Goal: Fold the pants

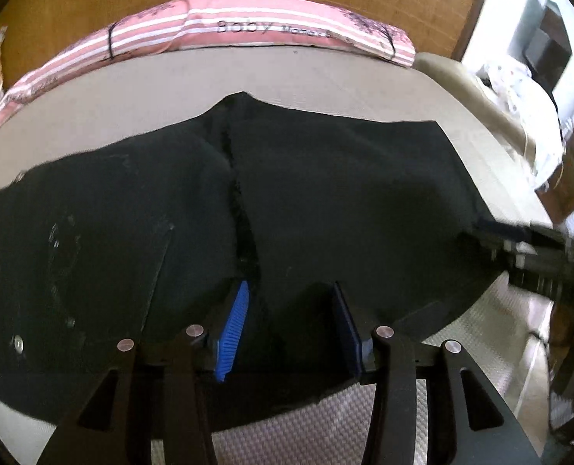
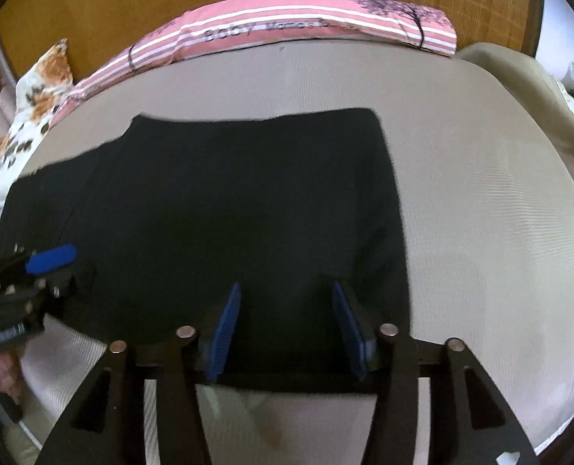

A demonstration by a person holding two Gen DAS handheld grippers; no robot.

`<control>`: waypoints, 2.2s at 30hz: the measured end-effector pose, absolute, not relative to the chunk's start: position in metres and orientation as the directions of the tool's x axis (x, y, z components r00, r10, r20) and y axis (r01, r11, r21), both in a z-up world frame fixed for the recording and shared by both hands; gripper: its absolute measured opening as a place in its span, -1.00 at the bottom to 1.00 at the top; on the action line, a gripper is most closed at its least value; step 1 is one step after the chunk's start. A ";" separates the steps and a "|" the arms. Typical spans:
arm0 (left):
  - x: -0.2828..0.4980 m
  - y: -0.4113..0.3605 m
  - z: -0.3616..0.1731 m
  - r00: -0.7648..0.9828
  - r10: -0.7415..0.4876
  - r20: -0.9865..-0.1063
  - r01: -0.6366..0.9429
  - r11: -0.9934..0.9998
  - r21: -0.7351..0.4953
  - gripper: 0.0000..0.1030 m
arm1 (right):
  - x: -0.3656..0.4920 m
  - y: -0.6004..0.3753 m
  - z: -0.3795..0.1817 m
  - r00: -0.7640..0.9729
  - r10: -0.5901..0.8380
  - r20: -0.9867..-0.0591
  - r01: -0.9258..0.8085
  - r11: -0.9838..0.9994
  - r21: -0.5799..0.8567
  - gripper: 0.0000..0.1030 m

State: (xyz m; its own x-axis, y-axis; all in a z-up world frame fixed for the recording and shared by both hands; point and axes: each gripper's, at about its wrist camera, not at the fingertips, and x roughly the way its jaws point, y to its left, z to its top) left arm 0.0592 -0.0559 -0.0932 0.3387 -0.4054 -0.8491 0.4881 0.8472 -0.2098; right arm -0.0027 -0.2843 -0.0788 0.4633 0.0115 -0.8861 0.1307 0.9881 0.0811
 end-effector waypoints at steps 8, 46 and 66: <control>0.047 0.026 -0.061 0.400 -0.492 -0.773 0.271 0.869 -0.413 -0.11 | -0.006 -0.252 -0.073 0.455 0.080 -0.887 0.069 0.990 0.125 0.05; 0.045 0.236 -0.134 0.587 -0.592 -0.552 -0.373 0.407 -0.834 0.46 | 0.002 -0.224 -0.048 0.485 0.214 -0.848 0.044 0.962 0.268 0.40; 0.062 0.235 -0.136 0.583 -0.578 -0.572 -0.383 0.425 -0.820 0.07 | 0.006 -0.224 -0.056 0.470 0.226 -0.853 0.059 0.957 0.286 0.40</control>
State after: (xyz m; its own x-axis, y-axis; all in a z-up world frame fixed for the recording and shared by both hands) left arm 0.0623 0.2346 -0.1364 0.5827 -0.5775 -0.5718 -0.3831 0.4253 -0.8200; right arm 0.0058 -0.2243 -0.0556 0.4695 0.2261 -0.8535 0.0587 0.9565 0.2857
